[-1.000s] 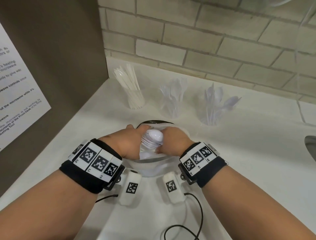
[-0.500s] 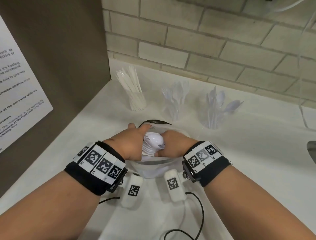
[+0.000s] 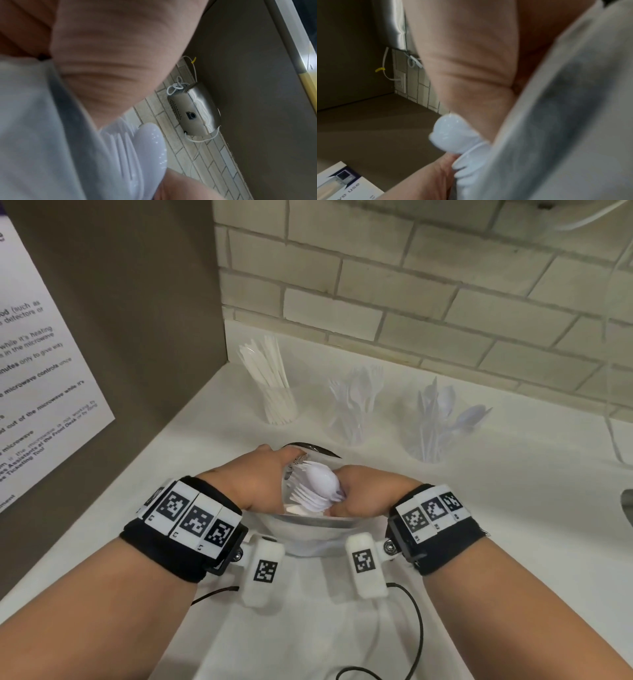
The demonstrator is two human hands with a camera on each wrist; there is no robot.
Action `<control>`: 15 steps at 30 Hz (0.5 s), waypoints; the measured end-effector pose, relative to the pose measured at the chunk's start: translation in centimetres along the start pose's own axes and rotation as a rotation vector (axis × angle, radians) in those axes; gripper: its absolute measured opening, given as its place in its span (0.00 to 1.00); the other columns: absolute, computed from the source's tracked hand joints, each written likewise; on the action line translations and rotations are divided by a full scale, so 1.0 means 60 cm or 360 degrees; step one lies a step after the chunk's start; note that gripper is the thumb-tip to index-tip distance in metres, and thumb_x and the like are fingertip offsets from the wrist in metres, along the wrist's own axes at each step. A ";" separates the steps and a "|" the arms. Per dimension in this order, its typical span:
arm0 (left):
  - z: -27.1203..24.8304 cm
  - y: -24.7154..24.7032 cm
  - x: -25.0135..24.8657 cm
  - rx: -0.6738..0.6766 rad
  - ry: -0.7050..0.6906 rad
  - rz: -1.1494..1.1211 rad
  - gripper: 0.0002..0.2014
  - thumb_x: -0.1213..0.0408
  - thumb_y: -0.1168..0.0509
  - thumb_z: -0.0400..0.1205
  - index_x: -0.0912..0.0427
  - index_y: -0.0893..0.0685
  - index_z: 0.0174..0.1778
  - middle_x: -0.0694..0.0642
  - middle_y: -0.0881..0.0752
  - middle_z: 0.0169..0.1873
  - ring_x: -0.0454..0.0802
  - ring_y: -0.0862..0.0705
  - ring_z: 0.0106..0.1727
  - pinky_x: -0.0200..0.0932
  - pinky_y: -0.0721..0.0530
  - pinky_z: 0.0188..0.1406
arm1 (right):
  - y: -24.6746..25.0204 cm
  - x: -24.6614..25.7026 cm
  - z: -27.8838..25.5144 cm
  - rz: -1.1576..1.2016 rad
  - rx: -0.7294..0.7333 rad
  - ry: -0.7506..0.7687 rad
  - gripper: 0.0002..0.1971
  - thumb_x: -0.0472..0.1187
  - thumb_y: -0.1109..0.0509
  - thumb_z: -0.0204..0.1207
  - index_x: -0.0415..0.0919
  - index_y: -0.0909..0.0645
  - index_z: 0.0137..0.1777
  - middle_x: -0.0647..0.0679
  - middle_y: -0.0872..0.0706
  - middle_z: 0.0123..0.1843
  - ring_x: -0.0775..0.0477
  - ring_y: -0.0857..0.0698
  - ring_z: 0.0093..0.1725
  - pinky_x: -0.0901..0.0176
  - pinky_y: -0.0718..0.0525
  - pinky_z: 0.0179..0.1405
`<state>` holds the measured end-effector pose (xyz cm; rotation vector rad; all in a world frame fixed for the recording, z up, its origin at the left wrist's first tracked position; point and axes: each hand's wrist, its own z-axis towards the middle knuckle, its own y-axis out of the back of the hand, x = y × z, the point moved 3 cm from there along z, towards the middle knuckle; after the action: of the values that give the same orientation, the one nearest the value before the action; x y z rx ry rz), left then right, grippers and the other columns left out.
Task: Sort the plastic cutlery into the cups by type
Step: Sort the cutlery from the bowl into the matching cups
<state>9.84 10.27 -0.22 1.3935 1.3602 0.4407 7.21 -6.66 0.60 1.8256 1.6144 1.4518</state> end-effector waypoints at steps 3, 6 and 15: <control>-0.002 0.000 -0.002 0.0005 -0.0019 -0.0014 0.46 0.60 0.25 0.65 0.37 0.40 0.77 0.56 0.24 0.57 0.57 0.18 0.58 0.50 0.15 0.58 | -0.003 -0.001 -0.003 0.0076 0.0018 0.0014 0.16 0.39 0.25 0.72 0.44 0.16 0.60 0.49 0.12 0.55 0.49 0.14 0.54 0.61 0.18 0.59; -0.007 0.009 -0.001 -0.0038 -0.0051 -0.0070 0.42 0.62 0.26 0.68 0.38 0.36 0.77 0.47 0.23 0.48 0.51 0.18 0.55 0.43 0.17 0.56 | 0.000 -0.013 -0.004 0.0206 -0.0087 0.0026 0.15 0.40 0.24 0.71 0.43 0.15 0.58 0.49 0.11 0.54 0.48 0.13 0.54 0.57 0.17 0.60; -0.014 0.022 -0.021 -0.0021 -0.0066 -0.0050 0.33 0.66 0.26 0.66 0.48 0.28 0.67 0.52 0.16 0.48 0.52 0.15 0.46 0.44 0.14 0.43 | 0.010 0.001 -0.016 0.0728 -0.0198 0.0165 0.11 0.34 0.25 0.74 0.46 0.17 0.53 0.52 0.10 0.47 0.52 0.13 0.48 0.62 0.17 0.55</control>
<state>9.37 9.83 1.69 1.3618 1.3414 0.3973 6.76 -7.17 1.50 2.1700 1.1579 1.8129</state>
